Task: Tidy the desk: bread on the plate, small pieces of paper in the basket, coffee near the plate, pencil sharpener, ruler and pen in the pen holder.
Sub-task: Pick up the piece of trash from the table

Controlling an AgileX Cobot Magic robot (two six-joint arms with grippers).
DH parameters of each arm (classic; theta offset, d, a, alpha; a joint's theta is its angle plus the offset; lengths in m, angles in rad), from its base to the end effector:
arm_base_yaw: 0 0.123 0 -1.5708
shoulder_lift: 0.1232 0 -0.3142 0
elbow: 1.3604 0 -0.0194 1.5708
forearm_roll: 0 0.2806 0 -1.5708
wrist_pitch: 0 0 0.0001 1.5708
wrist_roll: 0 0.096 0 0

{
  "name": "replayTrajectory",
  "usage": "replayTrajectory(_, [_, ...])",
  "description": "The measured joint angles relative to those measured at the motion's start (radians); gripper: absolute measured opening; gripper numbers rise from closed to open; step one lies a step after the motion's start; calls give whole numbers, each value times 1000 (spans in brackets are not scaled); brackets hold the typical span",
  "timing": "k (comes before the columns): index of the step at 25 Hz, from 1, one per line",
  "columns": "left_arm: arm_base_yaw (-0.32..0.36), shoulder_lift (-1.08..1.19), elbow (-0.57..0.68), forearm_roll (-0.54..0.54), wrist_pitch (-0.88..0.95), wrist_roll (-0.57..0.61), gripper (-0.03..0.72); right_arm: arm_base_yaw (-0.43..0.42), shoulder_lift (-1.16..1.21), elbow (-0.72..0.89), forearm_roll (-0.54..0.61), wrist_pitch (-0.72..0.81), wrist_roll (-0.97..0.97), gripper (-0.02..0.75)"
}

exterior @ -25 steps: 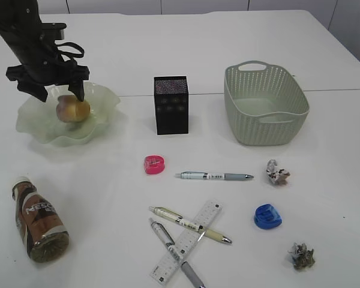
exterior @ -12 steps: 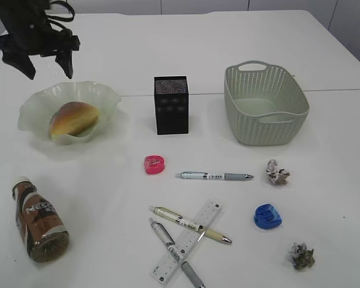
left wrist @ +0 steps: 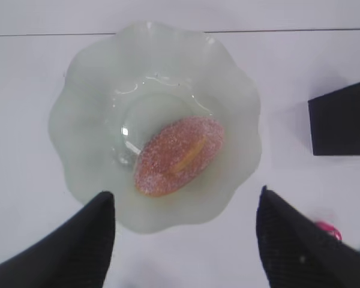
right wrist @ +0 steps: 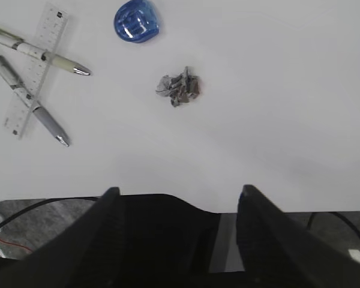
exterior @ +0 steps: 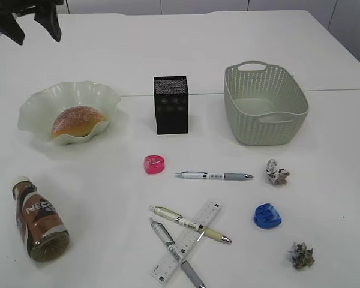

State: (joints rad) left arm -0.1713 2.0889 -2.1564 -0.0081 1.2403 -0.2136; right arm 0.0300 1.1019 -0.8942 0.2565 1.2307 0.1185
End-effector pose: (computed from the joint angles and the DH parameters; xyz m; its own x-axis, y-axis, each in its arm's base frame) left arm 0.4994 -0.0871 0.3522 -0.8887 -0.0640 -0.4541 -0.0171 0.9941 -0.1067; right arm 0.1948 0.0288 0.3134 -0.9698 0.1694 -0.1758 0.1169 0.9544 0.2746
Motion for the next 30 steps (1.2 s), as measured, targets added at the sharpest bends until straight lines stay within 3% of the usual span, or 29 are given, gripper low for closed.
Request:
replayTrajectory(6, [0, -235, 234, 13, 2, 43, 531, 51, 15, 0, 29, 0, 0, 438])
replayTrajectory(11, [0, -418, 397, 40, 9, 49, 531, 167, 118, 0, -37, -38, 34, 438])
replayTrajectory(14, [0, -506, 448, 46, 13, 51, 531, 184, 205, 0, -54, -81, 42, 438])
replayTrajectory(24, [0, -688, 466, 48, 18, 53, 530, 259, 464, -2, -64, -270, 44, 438])
replayTrajectory(30, [0, -703, 468, 50, 18, 53, 529, 263, 536, -4, -71, -340, 44, 438])
